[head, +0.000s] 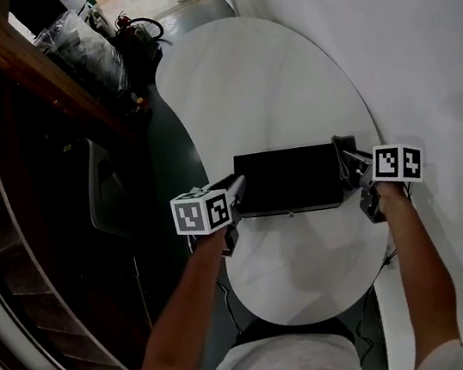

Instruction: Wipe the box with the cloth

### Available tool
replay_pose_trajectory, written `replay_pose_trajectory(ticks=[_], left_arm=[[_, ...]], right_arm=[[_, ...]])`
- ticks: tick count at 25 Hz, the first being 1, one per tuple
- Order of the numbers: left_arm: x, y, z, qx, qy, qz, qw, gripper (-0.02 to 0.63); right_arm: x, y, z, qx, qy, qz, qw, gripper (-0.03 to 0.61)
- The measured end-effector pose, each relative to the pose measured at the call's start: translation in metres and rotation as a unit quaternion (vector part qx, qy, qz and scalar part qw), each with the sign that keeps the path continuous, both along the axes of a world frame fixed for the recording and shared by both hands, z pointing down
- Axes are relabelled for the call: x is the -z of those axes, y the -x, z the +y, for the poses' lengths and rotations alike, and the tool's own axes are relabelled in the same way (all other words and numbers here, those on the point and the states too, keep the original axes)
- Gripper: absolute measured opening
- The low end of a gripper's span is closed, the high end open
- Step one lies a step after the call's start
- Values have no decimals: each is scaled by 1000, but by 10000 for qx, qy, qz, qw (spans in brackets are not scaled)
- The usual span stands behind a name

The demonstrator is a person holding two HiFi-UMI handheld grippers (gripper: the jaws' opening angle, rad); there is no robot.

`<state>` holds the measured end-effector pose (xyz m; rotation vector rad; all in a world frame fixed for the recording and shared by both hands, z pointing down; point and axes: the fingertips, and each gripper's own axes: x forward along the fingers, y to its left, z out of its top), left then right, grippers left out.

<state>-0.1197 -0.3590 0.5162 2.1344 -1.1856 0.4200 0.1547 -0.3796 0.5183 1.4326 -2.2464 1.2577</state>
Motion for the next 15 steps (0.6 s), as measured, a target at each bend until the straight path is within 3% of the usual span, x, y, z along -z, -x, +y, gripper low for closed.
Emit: replay_pose_trajectory(ticks=[15], left_arm=[[-1, 2, -3, 45, -31, -2, 10000, 107]], right_arm=[[-10, 6, 59, -34, 54, -47, 10000, 100]])
